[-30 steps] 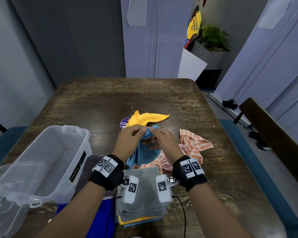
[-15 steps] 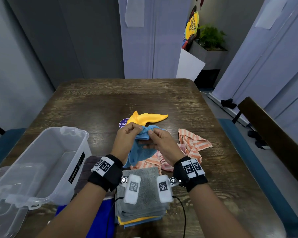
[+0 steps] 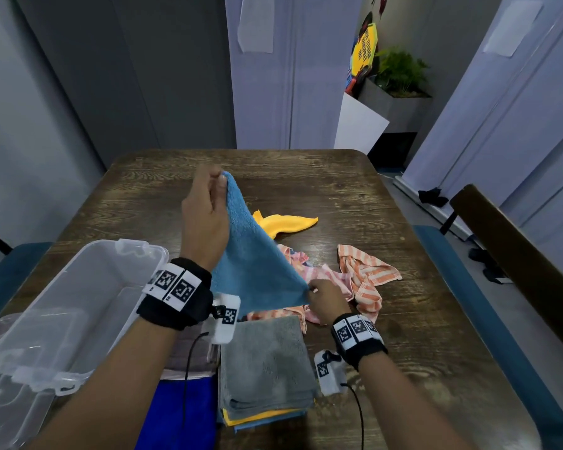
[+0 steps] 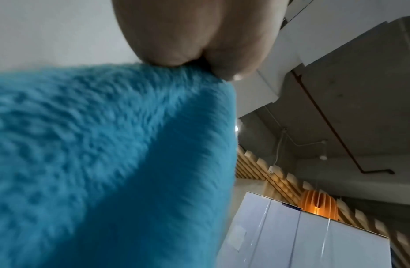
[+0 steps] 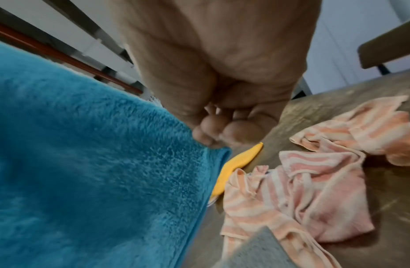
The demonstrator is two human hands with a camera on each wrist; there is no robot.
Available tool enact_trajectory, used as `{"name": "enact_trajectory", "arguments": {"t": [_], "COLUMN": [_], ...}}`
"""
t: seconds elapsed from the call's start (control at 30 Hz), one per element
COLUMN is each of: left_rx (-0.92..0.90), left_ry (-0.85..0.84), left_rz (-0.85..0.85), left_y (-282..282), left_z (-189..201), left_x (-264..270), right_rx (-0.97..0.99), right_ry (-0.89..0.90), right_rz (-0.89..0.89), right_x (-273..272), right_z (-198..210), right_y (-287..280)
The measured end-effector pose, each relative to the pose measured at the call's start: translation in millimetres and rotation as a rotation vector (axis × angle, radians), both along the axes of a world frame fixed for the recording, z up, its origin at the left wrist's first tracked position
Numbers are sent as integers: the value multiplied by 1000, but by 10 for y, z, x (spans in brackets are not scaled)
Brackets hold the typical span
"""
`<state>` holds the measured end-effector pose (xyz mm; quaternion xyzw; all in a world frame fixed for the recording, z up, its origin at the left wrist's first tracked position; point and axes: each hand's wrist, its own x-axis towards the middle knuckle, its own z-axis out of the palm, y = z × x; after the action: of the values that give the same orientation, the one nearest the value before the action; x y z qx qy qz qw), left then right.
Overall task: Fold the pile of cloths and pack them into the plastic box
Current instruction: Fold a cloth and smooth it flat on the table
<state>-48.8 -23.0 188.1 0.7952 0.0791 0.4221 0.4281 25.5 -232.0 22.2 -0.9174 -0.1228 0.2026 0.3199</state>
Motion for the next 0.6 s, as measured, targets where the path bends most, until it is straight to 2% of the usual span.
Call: {"name": "enact_trajectory", "arguments": {"t": [0.17,0.3,0.4,0.47,0.6], "left_rx": [60,27,9,35,-25], "left_ry": [-38,18,95,197,385], "left_rz": [11,-54,-231,-410,-682], "left_y": [-14,-39,-84,-187,-368], "left_z": [63,33,99,156,184], "left_x": [-109,-119,-188,-268,-320], "right_rx": [110,624,926,1042,1046], "right_ry": [-8,249,372,396,445], "right_rz": [-197,-409,-532,-546,-480], "right_x": [-1,28,31,52,73], "right_z": [-65,-43,50,133,267], "right_y": [-102,-98,-62,-44,-32]}}
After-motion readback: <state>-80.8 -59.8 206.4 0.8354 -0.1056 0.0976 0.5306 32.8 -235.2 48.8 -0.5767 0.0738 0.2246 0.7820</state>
